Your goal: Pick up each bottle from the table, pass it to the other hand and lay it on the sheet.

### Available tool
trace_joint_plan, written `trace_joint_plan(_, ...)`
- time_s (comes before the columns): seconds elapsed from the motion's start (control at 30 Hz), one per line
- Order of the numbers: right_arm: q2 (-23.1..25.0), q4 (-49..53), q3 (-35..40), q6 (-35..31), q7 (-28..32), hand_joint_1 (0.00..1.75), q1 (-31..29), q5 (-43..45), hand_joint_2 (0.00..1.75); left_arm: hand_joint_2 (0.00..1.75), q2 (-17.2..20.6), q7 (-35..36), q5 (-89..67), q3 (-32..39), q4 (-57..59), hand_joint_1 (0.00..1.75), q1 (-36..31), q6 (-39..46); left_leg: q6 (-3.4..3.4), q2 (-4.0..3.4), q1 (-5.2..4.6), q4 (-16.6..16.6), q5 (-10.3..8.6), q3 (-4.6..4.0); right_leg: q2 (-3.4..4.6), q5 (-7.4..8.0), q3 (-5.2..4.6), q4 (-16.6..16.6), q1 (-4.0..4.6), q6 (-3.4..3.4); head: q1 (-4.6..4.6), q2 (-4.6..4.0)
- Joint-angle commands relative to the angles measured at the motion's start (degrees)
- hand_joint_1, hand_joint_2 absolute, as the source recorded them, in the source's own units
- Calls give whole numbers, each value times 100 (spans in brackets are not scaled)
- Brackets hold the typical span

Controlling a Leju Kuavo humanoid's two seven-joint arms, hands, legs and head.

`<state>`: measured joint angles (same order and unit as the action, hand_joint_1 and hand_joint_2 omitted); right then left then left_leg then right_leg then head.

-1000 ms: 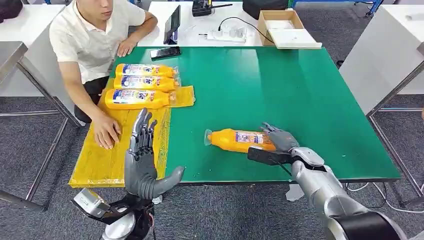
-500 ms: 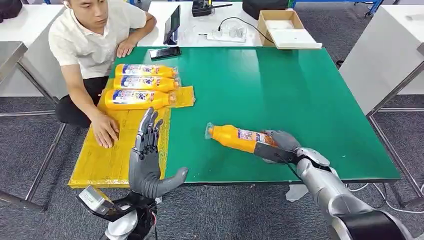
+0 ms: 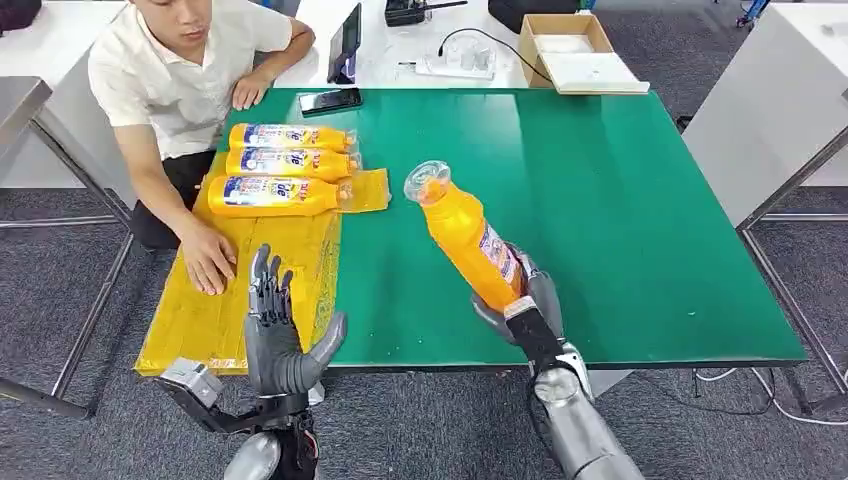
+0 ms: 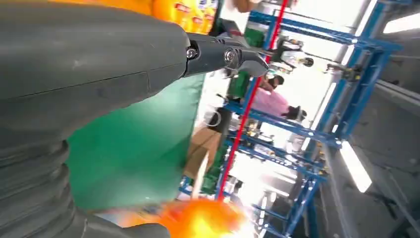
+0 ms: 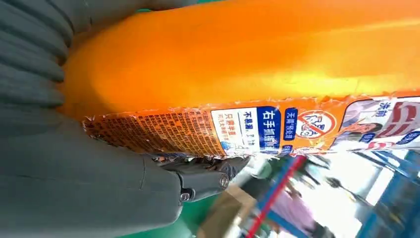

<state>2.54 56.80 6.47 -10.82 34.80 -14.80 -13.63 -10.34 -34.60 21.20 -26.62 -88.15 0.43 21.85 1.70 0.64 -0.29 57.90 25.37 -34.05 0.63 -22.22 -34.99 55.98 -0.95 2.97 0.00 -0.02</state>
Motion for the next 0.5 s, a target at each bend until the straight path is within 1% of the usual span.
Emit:
trace_joint_plan(0.03, 91, 1517, 414, -109, 5, 175, 641, 228, 175, 175, 204, 78, -17, -186, 643, 0, 13, -144, -8, -2, 3, -5, 13, 24, -7, -13, 27, -7, 4, -10, 0, 0)
trace_joint_plan(0.1, 82, 1474, 441, -81, 41, 175, 622, 246, 175, 175, 235, 213, 35, -219, 619, 0, 15, -273, -5, -10, -4, -5, 7, -1, 3, -3, 0, -6, -3, -7, 2, 2)
trace_joint_plan(0.17, 96, 1586, 611, -58, 82, 175, 686, 192, 175, 175, 309, 455, 92, -336, 699, 0, 10, -657, -9, -5, -5, -6, 9, 7, -5, -7, 9, -9, -3, -11, 2, 2)
trace_joint_plan(0.23, 103, 1553, 869, 40, 14, 175, 722, 78, 175, 175, 341, 399, 43, -384, 738, 0, 53, -881, -8, -4, -9, -8, 8, 4, -3, -5, 3, -9, -5, -10, 2, 2)
trace_joint_plan(0.33, 103, 1553, 869, 40, 14, 175, 722, 78, 175, 175, 341, 399, 43, -384, 738, 0, 53, -881, -8, -4, -9, -8, 8, 4, -3, -5, 3, -9, -5, -10, 2, 2)
trace_joint_plan(0.37, 117, 1495, 961, 72, 15, 175, 718, 55, 175, 175, 350, 368, 22, -397, 730, 0, 60, -972, -11, -5, -7, -9, 9, 9, -3, -7, 8, -10, -4, -13, 2, 2)
trace_joint_plan(0.4, 118, 1411, 1079, 123, 3, 175, 699, 18, 175, 175, 350, 339, -5, -401, 713, 0, 66, -1036, -4, -3, -9, -5, 5, -5, -2, -2, -4, -9, -6, -6, 2, 2)
trace_joint_plan(0.43, 209, 465, 2347, 465, 330, 175, 449, -586, 175, 175, 258, 550, 72, -373, 711, 0, -40, -1629, -12, -13, -5, -11, 12, 13, 4, -6, 11, -13, -1, -13, 2, 0)
trace_joint_plan(0.5, 205, 258, 2718, 540, 465, 175, 377, -755, 175, 175, 235, 604, 159, -389, 767, 0, -111, -1838, -12, -29, 6, -10, 13, 15, 18, -2, 9, -15, 9, -13, 2, 2)
